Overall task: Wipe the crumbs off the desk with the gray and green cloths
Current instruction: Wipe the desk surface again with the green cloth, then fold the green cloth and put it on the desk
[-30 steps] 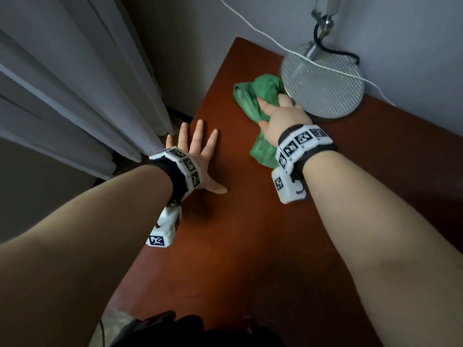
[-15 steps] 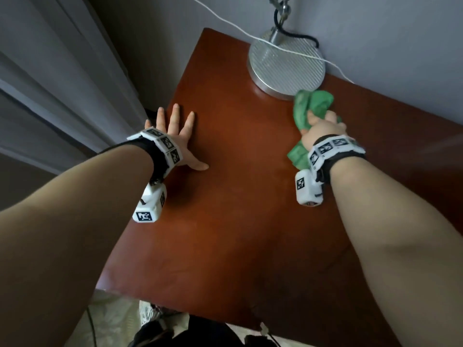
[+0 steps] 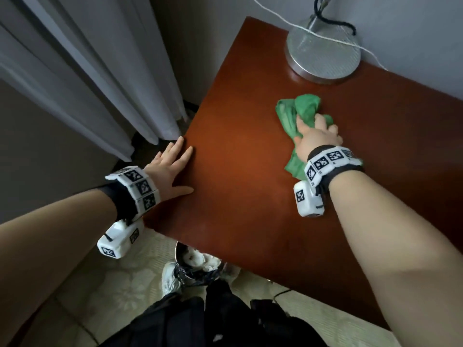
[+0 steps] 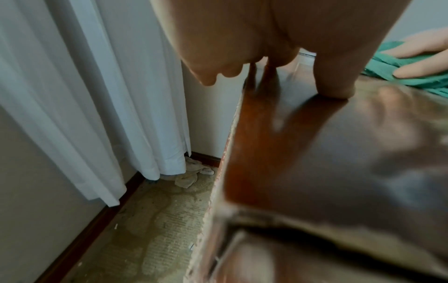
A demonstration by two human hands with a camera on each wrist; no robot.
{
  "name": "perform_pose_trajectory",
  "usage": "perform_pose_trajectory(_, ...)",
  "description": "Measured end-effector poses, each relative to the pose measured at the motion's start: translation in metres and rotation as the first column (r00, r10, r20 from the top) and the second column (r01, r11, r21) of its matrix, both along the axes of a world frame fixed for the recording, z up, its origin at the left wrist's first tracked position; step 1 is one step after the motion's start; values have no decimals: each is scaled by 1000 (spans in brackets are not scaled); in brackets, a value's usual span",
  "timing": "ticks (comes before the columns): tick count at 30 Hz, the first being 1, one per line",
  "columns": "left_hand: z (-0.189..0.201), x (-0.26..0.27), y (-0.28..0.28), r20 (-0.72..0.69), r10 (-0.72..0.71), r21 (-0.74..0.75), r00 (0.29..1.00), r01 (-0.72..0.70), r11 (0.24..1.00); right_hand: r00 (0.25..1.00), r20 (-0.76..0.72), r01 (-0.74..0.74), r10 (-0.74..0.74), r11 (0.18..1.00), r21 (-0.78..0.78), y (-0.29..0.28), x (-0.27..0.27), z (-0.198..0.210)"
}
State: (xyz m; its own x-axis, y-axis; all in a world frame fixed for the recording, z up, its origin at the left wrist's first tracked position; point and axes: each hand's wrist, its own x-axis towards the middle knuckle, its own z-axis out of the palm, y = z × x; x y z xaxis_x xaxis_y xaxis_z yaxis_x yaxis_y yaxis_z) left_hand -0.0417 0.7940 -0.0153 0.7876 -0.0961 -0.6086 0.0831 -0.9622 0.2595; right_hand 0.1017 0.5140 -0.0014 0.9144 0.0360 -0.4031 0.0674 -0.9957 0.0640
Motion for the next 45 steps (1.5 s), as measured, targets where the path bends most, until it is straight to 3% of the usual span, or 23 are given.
perform_pose_trajectory(4,-5,-19,3,4,23,-46,1000,-23,999,964,32,-265,263,962,66,25,-66,-1)
perform_pose_trajectory(7,-6,-24,8,11,-49,-24,999,49,998,865,-44,-489,500,860,143,36,-124,3)
perform_pose_trajectory(9,-5,-24,14,13,-114,4,993,114,993,799,-128,-559,588,804,204,33,-139,10)
perform_pose_trajectory(11,-5,-29,22,-5,-164,29,986,164,986,841,-120,-497,528,841,216,29,-131,15)
perform_pose_trajectory(14,-3,-46,29,-31,-194,37,981,195,980,982,2,-187,189,971,149,35,-108,12)
perform_pose_trajectory(16,-1,-56,32,-35,-218,54,975,220,974,998,27,-58,55,993,101,51,-112,5)
perform_pose_trajectory(18,2,-61,34,-38,-256,81,966,258,963,995,17,-95,94,991,91,66,-134,3)
perform_pose_trajectory(20,6,-65,37,-32,-279,95,960,281,955,974,-15,-221,224,967,127,77,-162,3)
perform_pose_trajectory(23,13,-72,35,11,-228,60,974,227,972,941,-97,-300,325,930,212,91,-200,9)
perform_pose_trajectory(27,34,-84,18,44,-55,-185,998,62,981,963,-31,-242,267,913,328,109,-234,25)
perform_pose_trajectory(31,59,-87,4,85,180,-507,980,-112,854,993,78,-112,85,872,477,104,-251,54)
perform_pose_trajectory(36,105,-90,-28,-88,309,-826,947,-243,508,987,126,-14,-97,740,673,82,-267,96)
perform_pose_trajectory(38,122,-93,-45,-81,298,-872,951,-213,441,980,138,5,-142,714,700,70,-273,113)
perform_pose_trajectory(42,160,-100,-78,-23,281,-914,959,-134,382,956,199,9,-218,696,718,35,-287,147)
perform_pose_trajectory(45,182,-111,-107,107,237,-903,966,-5,429,936,212,4,-280,613,790,-4,-305,165)
